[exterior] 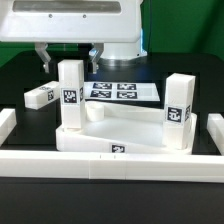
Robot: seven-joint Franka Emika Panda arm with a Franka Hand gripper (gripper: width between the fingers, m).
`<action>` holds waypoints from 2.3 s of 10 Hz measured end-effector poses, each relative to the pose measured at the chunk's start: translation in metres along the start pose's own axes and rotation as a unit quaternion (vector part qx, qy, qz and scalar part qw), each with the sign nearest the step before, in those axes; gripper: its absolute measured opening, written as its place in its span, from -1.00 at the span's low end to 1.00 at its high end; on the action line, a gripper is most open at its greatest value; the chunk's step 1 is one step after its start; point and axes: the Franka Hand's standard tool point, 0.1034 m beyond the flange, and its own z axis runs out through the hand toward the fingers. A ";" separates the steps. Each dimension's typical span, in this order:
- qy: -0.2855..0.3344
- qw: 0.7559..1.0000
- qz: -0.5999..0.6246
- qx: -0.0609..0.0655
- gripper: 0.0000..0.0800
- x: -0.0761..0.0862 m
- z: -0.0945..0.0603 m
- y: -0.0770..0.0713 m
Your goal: Assemble desk
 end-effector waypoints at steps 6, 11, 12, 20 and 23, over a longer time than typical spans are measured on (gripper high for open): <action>0.001 0.995 0.095 0.008 -0.27 0.001 0.000 -0.004; 0.008 0.952 0.304 0.036 -0.27 0.002 0.002 -0.012; 0.011 0.932 0.359 0.043 -0.27 0.004 0.002 -0.013; 0.003 0.843 0.534 0.070 0.19 0.008 0.003 -0.021; 0.010 0.892 0.447 0.069 0.61 0.009 0.003 -0.024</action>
Offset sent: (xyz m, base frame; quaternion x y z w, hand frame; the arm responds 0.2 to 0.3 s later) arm 0.0000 0.0000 0.0000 0.0000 0.0000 0.0000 1.0000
